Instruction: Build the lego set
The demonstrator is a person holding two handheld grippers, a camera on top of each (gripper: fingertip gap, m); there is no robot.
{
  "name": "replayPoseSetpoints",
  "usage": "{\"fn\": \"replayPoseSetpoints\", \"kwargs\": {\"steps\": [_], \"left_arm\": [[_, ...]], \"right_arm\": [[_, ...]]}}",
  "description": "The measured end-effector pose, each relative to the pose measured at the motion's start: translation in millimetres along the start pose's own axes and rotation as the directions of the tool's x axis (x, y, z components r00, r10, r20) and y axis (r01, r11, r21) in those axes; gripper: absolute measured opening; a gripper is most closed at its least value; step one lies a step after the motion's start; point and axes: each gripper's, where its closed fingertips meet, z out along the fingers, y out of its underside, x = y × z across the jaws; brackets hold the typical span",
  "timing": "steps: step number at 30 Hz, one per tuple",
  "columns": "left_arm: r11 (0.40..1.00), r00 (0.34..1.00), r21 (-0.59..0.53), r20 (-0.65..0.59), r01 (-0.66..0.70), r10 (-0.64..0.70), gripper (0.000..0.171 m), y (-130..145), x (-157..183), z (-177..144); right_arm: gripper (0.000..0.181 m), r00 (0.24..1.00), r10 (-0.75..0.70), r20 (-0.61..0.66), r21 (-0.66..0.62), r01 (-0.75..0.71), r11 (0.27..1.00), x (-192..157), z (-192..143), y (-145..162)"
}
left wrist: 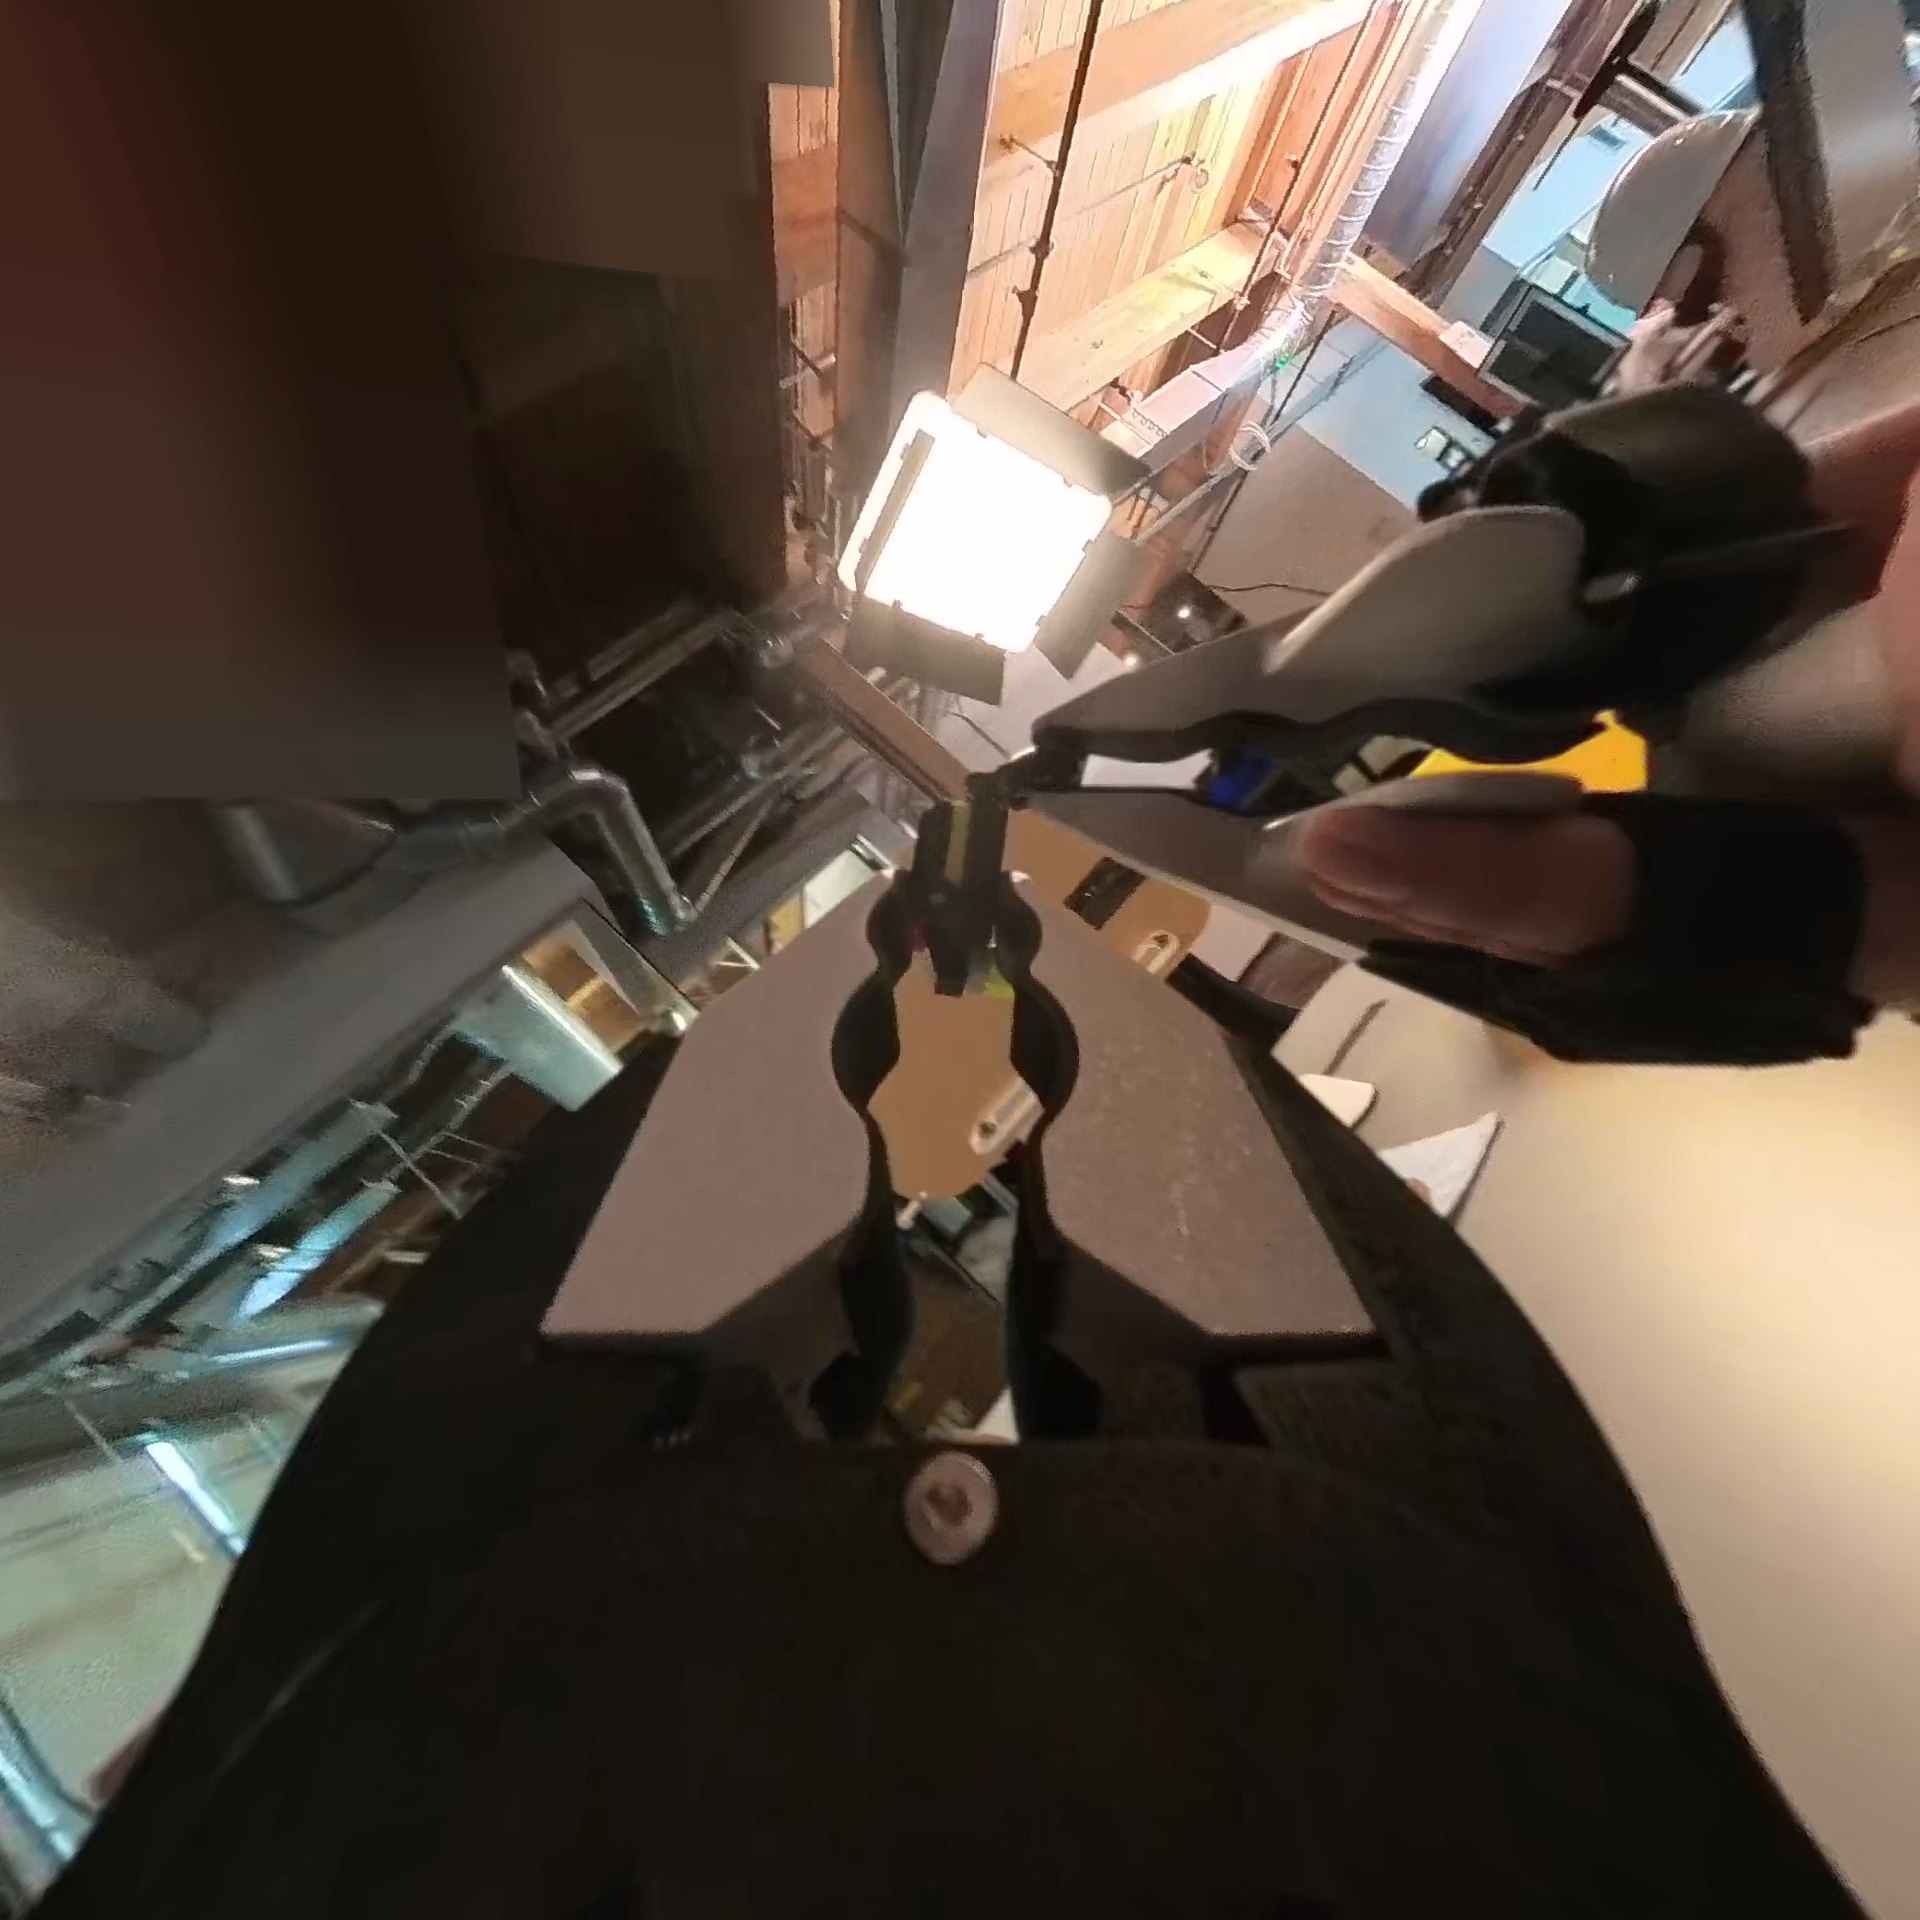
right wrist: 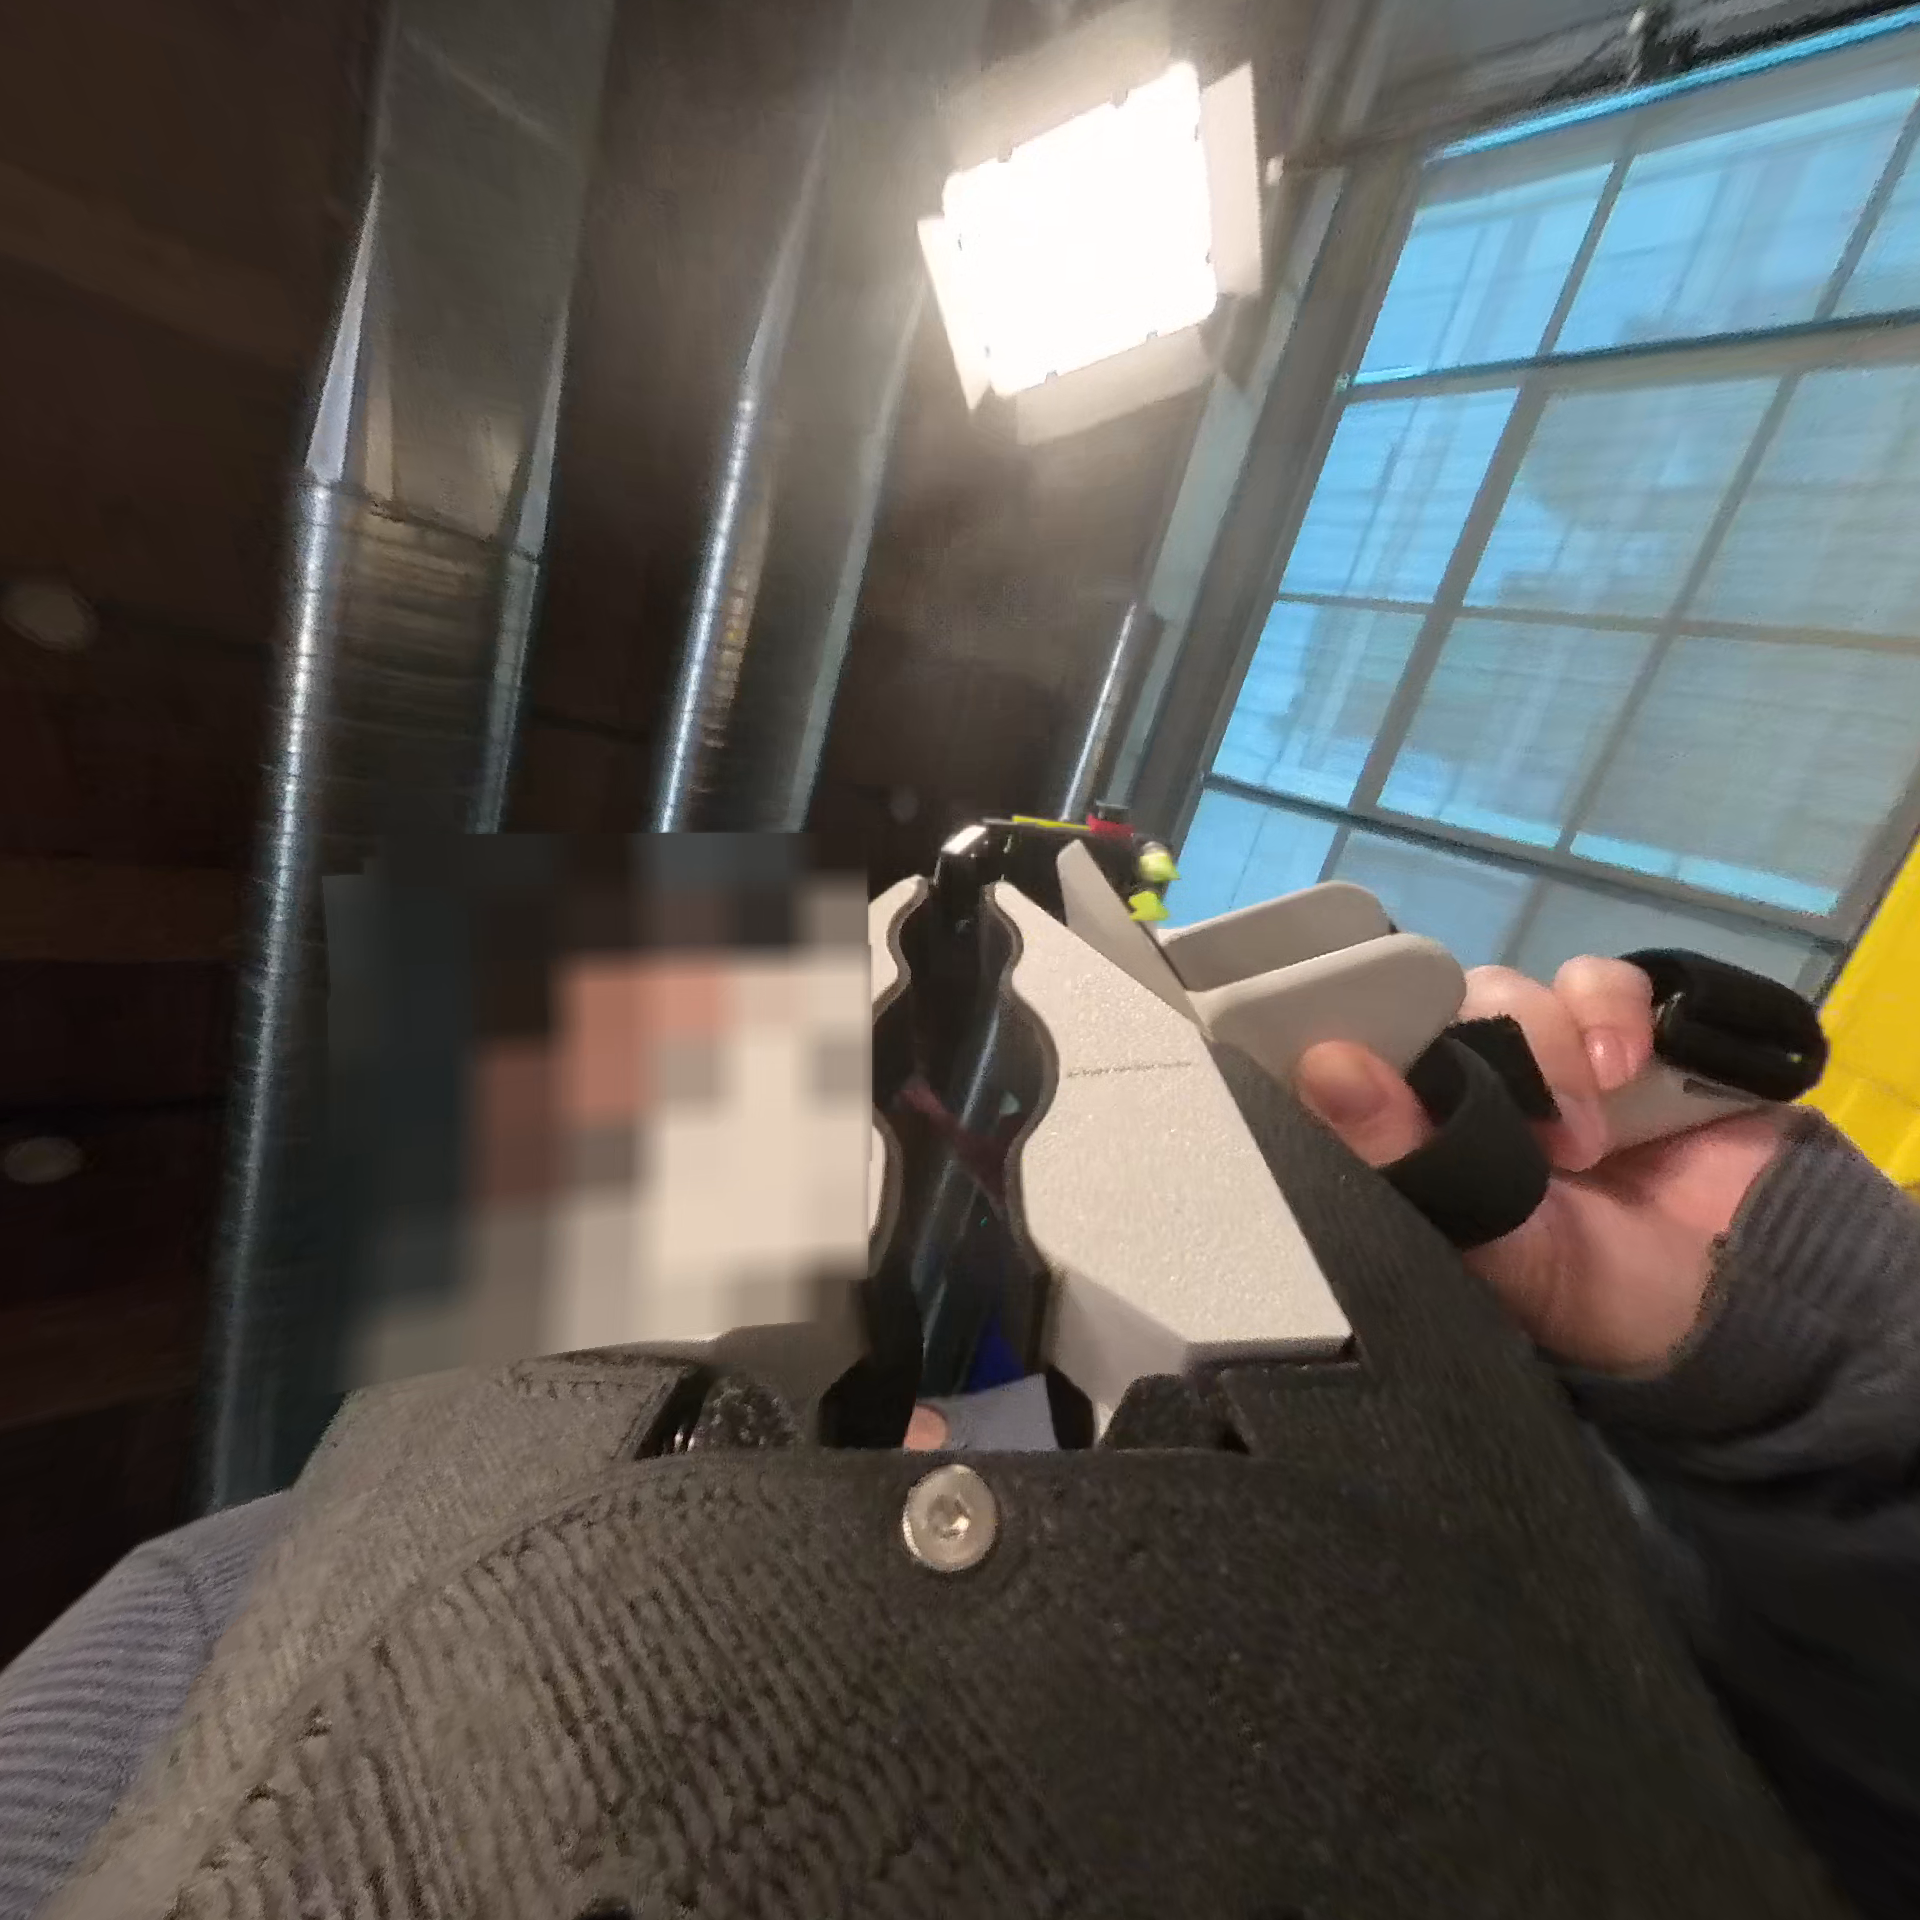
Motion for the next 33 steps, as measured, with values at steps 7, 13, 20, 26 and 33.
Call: {"fn": "replayPoseSetpoints", "kwargs": {"steps": [7,13,20,26,33], "left_arm": [[0.969,0.977,-0.183,-0.105,0.165,-0.186,0.013,56.5,15.7,2.1],[0.855,0.869,-0.387,-0.21,0.346,-0.447,0.014,101.2,43.9,-0.5],[0.804,0.805,-0.445,-0.256,0.394,-0.535,0.014,108.6,60.3,-3.6],[0.793,0.788,-0.458,-0.268,0.402,-0.554,0.014,110.0,65.7,-4.5],[0.789,0.781,-0.461,-0.273,0.405,-0.561,0.014,110.4,69.1,-5.0]], "right_arm": [[0.034,0.793,-0.513,-0.329,-0.111,0.507,0.855,31.0,-32.8,-38.6],[0.037,-0.465,-0.88,-0.095,-0.782,0.582,-0.223,50.2,-51.6,-71.8],[0.028,-0.568,-0.808,0.156,-0.838,0.357,-0.413,77.7,-51.9,-68.2],[0.027,-0.563,-0.806,0.182,-0.844,0.331,-0.422,81.8,-55.1,-68.0],[0.025,-0.568,-0.8,0.192,-0.84,0.327,-0.433,84.3,-55.4,-67.5]]}}
